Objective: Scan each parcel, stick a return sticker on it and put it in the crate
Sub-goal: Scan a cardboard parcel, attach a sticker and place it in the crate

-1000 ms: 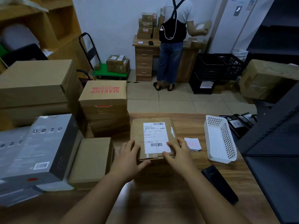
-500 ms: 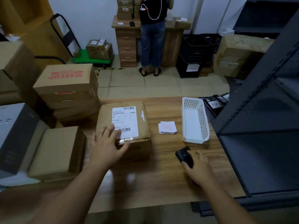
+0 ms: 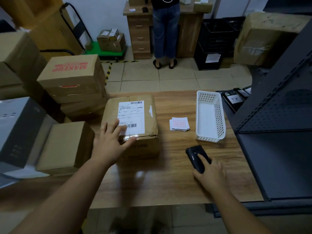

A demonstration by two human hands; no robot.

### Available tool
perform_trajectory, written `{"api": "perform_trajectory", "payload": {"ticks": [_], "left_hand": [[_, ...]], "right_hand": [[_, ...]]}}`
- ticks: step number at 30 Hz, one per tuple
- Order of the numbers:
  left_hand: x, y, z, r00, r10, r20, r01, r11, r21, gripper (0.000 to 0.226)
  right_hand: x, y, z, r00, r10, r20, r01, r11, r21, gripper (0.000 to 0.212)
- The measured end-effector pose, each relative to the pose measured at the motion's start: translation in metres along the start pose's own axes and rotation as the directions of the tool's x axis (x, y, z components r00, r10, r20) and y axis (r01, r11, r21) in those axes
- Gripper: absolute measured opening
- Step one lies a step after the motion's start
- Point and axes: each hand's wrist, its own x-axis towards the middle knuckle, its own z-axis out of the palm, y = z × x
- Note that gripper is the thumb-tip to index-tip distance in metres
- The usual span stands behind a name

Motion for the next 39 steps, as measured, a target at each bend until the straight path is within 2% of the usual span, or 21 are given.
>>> {"api": "perform_trajectory", "payload": {"ticks": [5, 10, 13, 17, 20, 25, 27, 32, 39], "left_hand": [[0.003, -0.003, -0.004, 0.999, -0.004, 0.036, 0.005, 1.0, -0.009, 0.071], [0.006, -0.005, -0.014, 0.999, 0.018, 0.038, -0.018, 1.0, 0.011, 0.07], [0.005, -0.008, -0.019, 1.0, 0.018, 0.016, -0.019, 1.0, 0.019, 0.074], [-0.001, -0.018, -0.02, 0.998, -0.062, 0.009, 0.062, 0.998, -0.032, 0.072], [-0.006, -0.024, -0.025, 0.997, -0.071, 0.023, 0.072, 0.996, -0.043, 0.069], [-0.012, -0.021, -0.028, 0.994, 0.086, -0.073, -0.082, 0.995, 0.049, 0.04], [-0.013, -0.019, -0.025, 0.993, 0.087, -0.078, -0.085, 0.996, 0.026, 0.035], [-0.01, -0.016, -0.026, 0.998, 0.044, -0.049, -0.045, 0.999, -0.03, 0.038], [-0.009, -0.013, -0.024, 0.996, 0.015, -0.094, -0.021, 0.997, -0.068, 0.034]], "right_hand": [[-0.006, -0.037, -0.039, 0.998, -0.032, -0.05, 0.039, 0.99, 0.135, 0.073], [-0.015, -0.089, -0.123, 0.966, -0.197, -0.17, 0.238, 0.931, 0.277, 0.069], [-0.028, -0.123, -0.166, 0.928, -0.314, -0.201, 0.364, 0.883, 0.298, 0.068], [-0.042, -0.157, -0.199, 0.897, -0.422, -0.132, 0.441, 0.875, 0.201, 0.069], [-0.051, -0.177, -0.217, 0.89, -0.455, -0.026, 0.456, 0.887, 0.077, 0.07], [-0.067, -0.198, -0.239, 0.878, -0.452, 0.158, 0.462, 0.886, -0.033, 0.056], [-0.072, -0.201, -0.246, 0.88, -0.436, 0.188, 0.454, 0.889, -0.062, 0.053], [-0.084, -0.206, -0.263, 0.889, -0.406, 0.213, 0.429, 0.9, -0.074, 0.053], [-0.088, -0.21, -0.28, 0.879, -0.395, 0.268, 0.433, 0.896, -0.099, 0.038]]}}
